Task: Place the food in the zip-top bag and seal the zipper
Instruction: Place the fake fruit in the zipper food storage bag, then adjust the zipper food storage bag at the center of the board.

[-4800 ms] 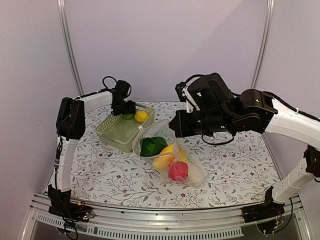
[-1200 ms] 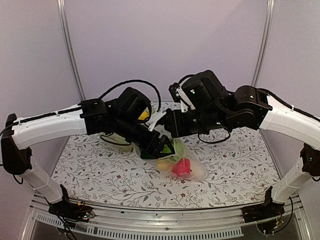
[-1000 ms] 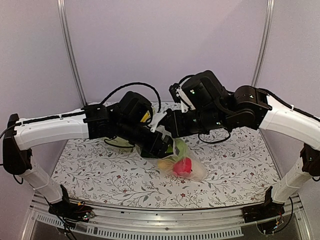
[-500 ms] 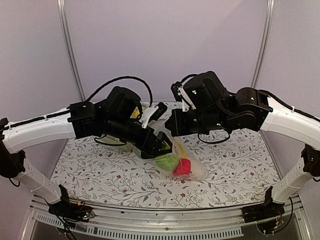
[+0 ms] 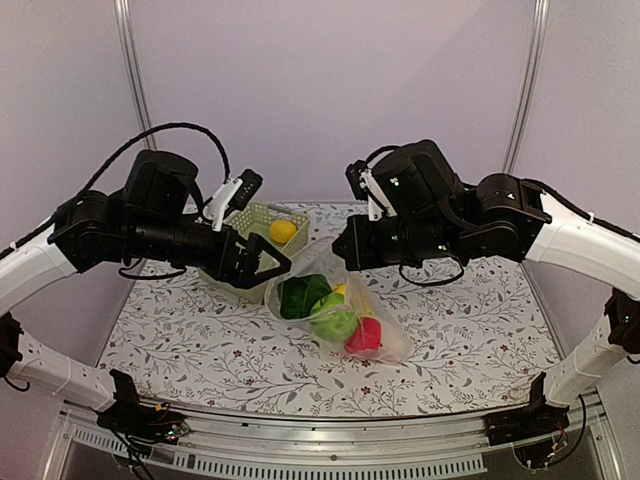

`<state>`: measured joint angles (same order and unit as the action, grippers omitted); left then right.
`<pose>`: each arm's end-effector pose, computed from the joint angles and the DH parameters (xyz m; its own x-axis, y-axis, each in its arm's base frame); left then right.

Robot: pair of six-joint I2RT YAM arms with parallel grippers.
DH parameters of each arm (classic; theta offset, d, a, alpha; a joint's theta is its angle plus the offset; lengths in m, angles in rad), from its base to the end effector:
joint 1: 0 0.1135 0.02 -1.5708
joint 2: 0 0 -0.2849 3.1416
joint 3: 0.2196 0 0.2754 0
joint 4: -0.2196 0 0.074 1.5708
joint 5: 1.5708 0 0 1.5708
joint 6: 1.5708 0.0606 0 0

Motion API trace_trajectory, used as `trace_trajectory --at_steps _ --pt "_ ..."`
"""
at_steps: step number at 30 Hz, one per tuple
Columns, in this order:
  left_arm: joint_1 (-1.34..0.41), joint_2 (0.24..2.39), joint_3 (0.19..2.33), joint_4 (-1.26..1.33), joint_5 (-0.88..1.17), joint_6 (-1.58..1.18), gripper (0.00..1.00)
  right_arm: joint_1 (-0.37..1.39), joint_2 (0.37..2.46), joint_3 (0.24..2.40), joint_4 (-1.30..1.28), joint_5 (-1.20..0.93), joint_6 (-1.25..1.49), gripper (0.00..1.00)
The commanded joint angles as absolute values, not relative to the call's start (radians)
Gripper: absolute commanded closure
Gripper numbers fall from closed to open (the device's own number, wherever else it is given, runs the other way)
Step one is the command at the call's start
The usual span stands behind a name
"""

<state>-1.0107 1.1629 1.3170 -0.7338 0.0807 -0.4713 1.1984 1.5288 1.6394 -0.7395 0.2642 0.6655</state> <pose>0.1424 -0.2363 0.4019 -0.6590 0.1990 -0.7254 0.6522 0.6316 -0.4192 0.1514 0.3442 0.4095 -0.6761 -0.0927 -0.7310 -0.5147 0.7693 0.3785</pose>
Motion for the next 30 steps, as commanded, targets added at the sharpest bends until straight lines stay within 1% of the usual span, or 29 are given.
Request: trace_trajectory --at_steps 1,2,4,8,12,13,16,17,20,24,30 --pt "-0.993 1.234 1.303 -0.841 0.003 -0.497 0.09 1.198 1.503 1.646 -0.704 0.275 0.662 1.0" --pt "-0.991 1.248 1.304 -0.845 0.007 -0.5 0.12 1.197 1.502 1.645 -0.705 0.274 0.663 1.0" --pt "-0.992 1.269 1.301 -0.848 0.023 -0.504 0.21 1.197 1.5 1.641 -0.706 0.277 0.665 1.0" --pt "-0.992 1.285 1.276 -0.848 0.004 -0.505 0.37 1.197 1.496 1.636 -0.706 0.284 0.668 1.0" --pt "-0.993 1.293 1.253 -0.842 0.012 -0.518 0.58 1.197 1.501 1.639 -0.707 0.286 0.666 1.0" --pt "-0.993 1.294 1.25 -0.838 0.011 -0.519 0.65 1.197 1.502 1.64 -0.706 0.288 0.664 1.0" --pt "-0.993 1.289 1.262 -0.823 0.007 -0.517 0.94 1.197 1.502 1.648 -0.709 0.297 0.658 1.0" --pt "-0.993 1.286 1.286 -0.81 0.012 -0.511 1.0 1.197 1.502 1.657 -0.715 0.301 0.655 1.0" --pt "-0.993 1.288 1.375 -0.748 0.051 -0.495 1.0 1.194 1.503 1.704 -0.756 0.332 0.622 1.0" --pt "-0.993 1.313 1.484 -0.621 0.166 -0.517 1.0 1.193 1.506 1.763 -0.818 0.396 0.58 1.0" --pt "-0.992 1.315 1.469 -0.45 0.239 -0.58 1.0 1.192 1.48 1.731 -0.831 0.443 0.595 1.0"
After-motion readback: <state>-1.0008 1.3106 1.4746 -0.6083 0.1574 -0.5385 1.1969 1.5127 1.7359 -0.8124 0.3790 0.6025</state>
